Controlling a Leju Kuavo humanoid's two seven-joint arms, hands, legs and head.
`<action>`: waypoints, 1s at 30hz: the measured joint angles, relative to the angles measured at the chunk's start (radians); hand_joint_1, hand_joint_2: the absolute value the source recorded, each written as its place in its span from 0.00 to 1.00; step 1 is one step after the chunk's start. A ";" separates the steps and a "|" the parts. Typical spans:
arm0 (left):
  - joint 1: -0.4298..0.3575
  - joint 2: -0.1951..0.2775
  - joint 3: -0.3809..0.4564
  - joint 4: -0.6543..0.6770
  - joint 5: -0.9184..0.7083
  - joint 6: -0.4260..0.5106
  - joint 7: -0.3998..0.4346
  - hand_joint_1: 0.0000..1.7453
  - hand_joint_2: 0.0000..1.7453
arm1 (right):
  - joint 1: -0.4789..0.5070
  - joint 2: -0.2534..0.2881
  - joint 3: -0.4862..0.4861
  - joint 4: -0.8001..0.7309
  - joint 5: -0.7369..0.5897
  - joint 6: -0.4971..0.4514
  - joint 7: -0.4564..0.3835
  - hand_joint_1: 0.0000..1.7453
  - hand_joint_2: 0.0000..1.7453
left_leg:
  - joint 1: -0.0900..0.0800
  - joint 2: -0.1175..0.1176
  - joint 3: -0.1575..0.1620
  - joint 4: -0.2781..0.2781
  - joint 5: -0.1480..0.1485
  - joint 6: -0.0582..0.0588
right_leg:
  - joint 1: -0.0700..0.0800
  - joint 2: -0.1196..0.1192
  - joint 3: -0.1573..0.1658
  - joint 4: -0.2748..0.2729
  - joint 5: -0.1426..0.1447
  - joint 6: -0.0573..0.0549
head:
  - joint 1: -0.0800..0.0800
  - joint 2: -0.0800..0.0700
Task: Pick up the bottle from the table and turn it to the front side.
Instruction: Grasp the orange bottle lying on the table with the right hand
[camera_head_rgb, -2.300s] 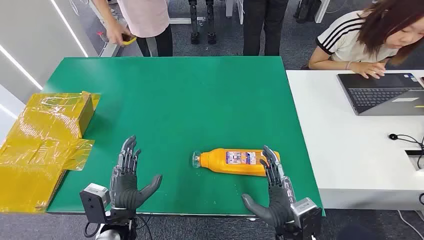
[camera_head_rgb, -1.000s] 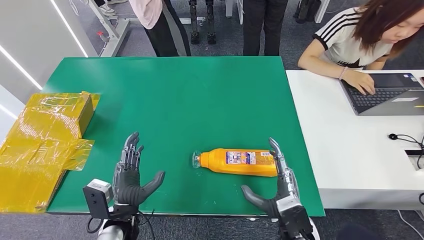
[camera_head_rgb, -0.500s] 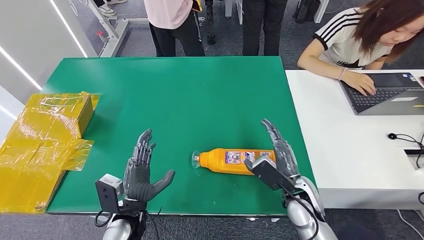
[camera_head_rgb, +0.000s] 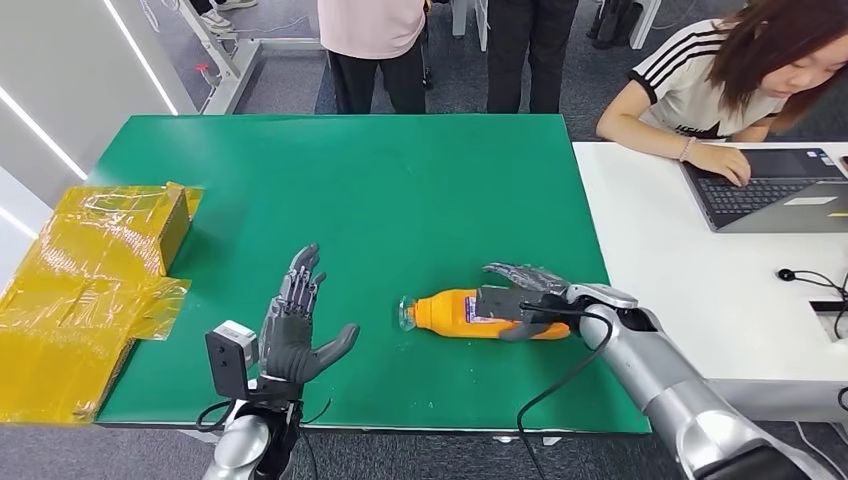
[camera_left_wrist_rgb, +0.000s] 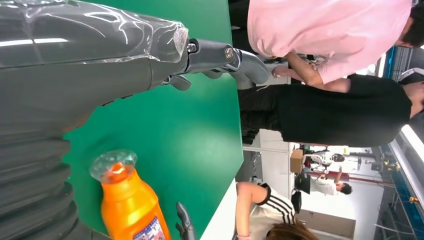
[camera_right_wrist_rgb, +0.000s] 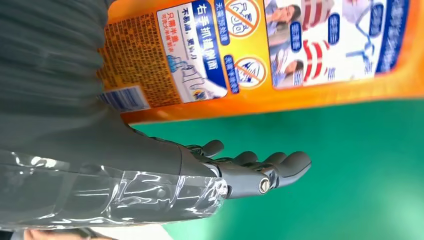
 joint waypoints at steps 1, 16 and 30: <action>-0.006 0.000 -0.001 0.005 0.006 -0.004 0.005 0.00 1.00 | -0.022 -0.005 0.021 0.023 -0.001 0.020 0.002 0.00 1.00 | 0.000 0.000 0.001 0.000 0.000 0.000 | 0.000 0.000 0.000 0.000 0.000 0.000 | 0.000 0.000; -0.037 0.000 -0.006 0.049 0.120 -0.073 0.052 0.00 1.00 | -0.171 -0.090 0.295 0.117 -0.109 0.180 0.039 0.19 1.00 | 0.000 -0.001 0.001 0.001 0.001 0.002 | 0.000 -0.001 0.002 0.000 0.002 0.002 | 0.000 0.000; -0.032 -0.001 -0.006 0.050 0.141 -0.085 0.070 0.00 1.00 | -0.207 -0.095 0.381 0.110 -0.171 0.127 0.053 1.00 1.00 | 0.000 -0.001 0.001 0.001 0.001 0.002 | 0.000 0.000 0.002 0.000 0.002 0.002 | 0.000 0.000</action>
